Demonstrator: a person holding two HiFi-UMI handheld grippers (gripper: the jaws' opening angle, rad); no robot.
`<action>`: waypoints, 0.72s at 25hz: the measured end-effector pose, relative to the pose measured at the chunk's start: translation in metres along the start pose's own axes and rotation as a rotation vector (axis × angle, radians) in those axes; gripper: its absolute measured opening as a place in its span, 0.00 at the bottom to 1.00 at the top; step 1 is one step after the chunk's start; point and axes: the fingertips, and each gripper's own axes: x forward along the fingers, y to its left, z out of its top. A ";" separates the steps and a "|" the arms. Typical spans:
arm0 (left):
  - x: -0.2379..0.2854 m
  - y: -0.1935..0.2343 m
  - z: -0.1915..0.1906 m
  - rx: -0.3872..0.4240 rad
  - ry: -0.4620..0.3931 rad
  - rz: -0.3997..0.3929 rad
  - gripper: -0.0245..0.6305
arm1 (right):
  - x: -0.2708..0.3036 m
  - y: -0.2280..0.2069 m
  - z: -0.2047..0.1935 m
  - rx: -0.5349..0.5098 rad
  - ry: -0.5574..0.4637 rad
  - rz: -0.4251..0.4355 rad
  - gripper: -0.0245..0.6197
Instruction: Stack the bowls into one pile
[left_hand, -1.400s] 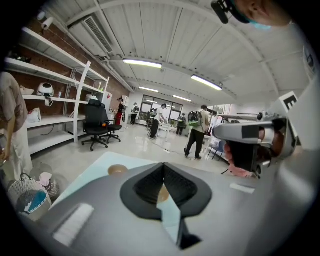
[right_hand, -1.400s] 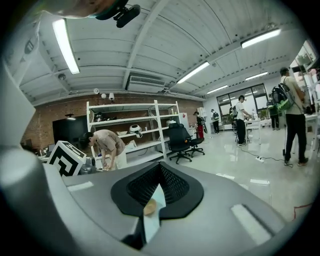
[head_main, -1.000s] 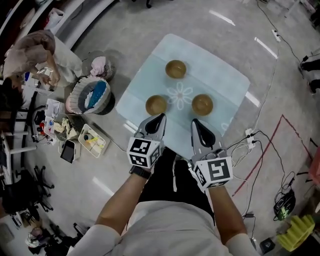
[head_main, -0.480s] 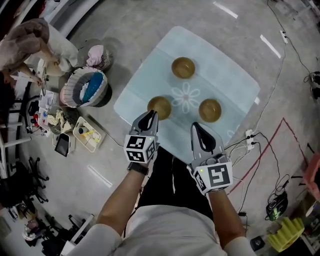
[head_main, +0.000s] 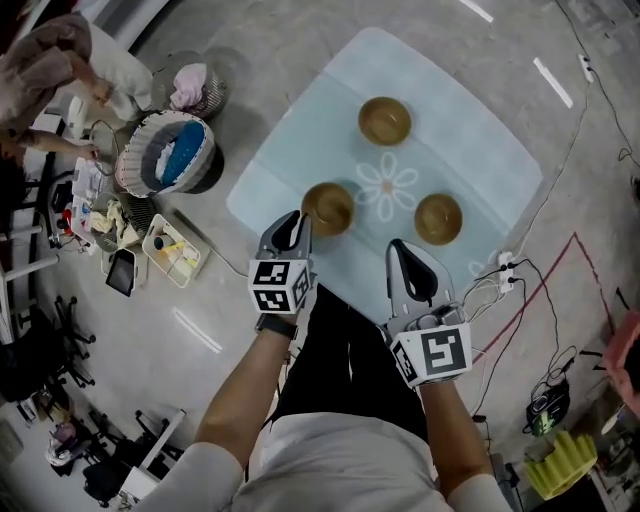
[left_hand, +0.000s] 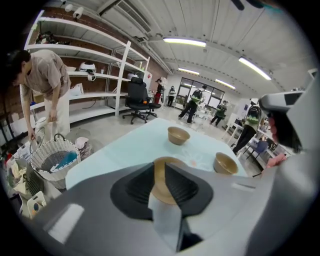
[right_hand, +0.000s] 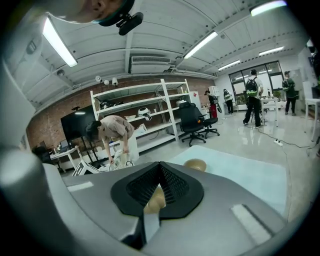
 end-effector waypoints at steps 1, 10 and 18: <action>0.002 0.002 -0.002 -0.003 0.005 0.001 0.07 | 0.005 0.003 -0.002 -0.001 0.004 0.006 0.04; 0.015 0.009 -0.020 -0.051 0.041 0.020 0.08 | 0.033 0.025 -0.024 -0.031 0.041 0.074 0.04; 0.034 0.024 -0.040 -0.118 0.114 0.004 0.08 | 0.055 0.039 -0.030 -0.038 0.071 0.100 0.04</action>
